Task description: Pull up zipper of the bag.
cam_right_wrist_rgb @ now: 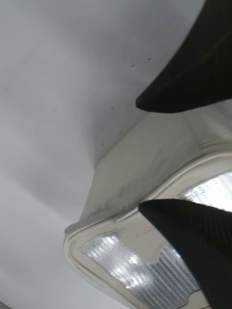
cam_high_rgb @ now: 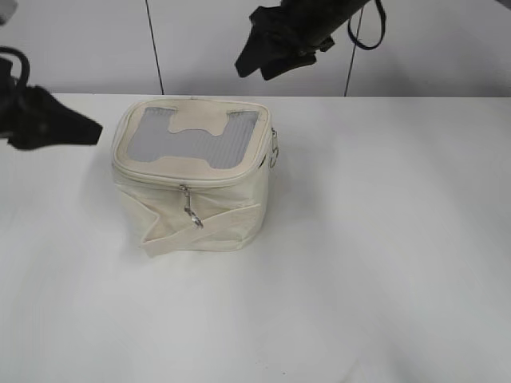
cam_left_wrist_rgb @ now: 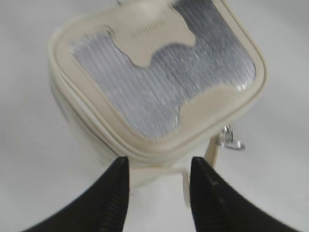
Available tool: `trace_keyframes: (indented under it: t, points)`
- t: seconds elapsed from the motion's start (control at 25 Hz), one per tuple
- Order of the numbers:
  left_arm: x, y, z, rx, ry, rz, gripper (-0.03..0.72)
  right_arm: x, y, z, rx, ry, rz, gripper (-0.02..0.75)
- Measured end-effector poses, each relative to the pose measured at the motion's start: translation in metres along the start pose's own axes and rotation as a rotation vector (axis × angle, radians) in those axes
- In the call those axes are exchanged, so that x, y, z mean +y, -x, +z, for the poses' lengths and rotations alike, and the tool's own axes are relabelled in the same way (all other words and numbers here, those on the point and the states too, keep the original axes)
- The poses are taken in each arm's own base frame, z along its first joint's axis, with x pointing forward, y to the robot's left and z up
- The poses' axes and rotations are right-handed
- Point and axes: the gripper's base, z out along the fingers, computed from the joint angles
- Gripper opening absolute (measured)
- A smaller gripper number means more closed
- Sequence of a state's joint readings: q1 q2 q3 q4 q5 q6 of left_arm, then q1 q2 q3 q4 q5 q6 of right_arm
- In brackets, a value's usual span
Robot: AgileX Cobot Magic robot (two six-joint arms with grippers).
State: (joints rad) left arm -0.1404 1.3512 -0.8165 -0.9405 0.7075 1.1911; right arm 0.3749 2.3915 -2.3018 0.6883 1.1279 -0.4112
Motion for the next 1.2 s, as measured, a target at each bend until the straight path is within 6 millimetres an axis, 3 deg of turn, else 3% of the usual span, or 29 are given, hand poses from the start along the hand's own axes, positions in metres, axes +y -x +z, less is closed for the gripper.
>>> trace_keyframes:
  t: [0.12,0.32,0.44,0.56,0.68,0.8,1.2]
  points:
    - [0.021,0.031,0.003,-0.039,-0.046,-0.012,0.329,-0.015,-0.006,-0.019,0.030,-0.017,0.061,0.417]
    - [0.046,0.092,0.043,-0.043,-0.209,0.076,0.333,-0.030,-0.036,-0.061,-0.010,-0.101,0.138,0.385]
    - [0.053,0.123,0.073,-0.034,-0.311,0.158,0.346,-0.027,-0.081,-0.081,-0.099,-0.155,0.163,0.382]
    - [0.053,0.142,0.106,0.008,-0.389,0.262,0.379,-0.016,-0.133,-0.080,-0.163,-0.158,0.141,0.382]
    - [0.051,0.149,0.136,0.044,-0.417,0.331,0.397,-0.010,-0.161,-0.074,-0.223,-0.131,0.085,0.418]
    - [0.052,0.146,0.156,0.086,-0.417,0.369,0.401,-0.009,-0.170,-0.069,-0.243,-0.109,0.051,0.459]
    - [0.054,0.134,0.174,0.135,-0.437,0.362,0.402,-0.011,-0.170,-0.067,-0.260,-0.114,0.020,0.475]
